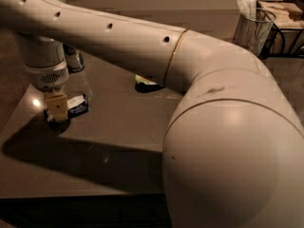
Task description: Pick rxbar blueberry
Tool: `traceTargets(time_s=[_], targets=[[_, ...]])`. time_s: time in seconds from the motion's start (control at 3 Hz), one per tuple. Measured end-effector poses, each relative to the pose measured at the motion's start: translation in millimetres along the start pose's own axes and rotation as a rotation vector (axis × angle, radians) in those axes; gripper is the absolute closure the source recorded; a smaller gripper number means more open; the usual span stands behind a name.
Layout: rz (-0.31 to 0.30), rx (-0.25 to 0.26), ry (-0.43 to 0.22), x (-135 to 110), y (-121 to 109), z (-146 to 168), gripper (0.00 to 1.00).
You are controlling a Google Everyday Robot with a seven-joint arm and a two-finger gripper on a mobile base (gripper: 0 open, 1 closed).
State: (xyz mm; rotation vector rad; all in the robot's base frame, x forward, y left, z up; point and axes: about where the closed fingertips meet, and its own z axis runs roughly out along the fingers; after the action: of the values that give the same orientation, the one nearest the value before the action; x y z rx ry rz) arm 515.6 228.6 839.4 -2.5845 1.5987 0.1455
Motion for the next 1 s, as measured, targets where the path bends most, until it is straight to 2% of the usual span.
traceTargets(time_s=[0.33, 1.0], targets=[[0.000, 0.000, 0.000, 0, 0, 0, 1.00], [0.021, 0.099, -0.116, 41, 12, -90, 1.00]])
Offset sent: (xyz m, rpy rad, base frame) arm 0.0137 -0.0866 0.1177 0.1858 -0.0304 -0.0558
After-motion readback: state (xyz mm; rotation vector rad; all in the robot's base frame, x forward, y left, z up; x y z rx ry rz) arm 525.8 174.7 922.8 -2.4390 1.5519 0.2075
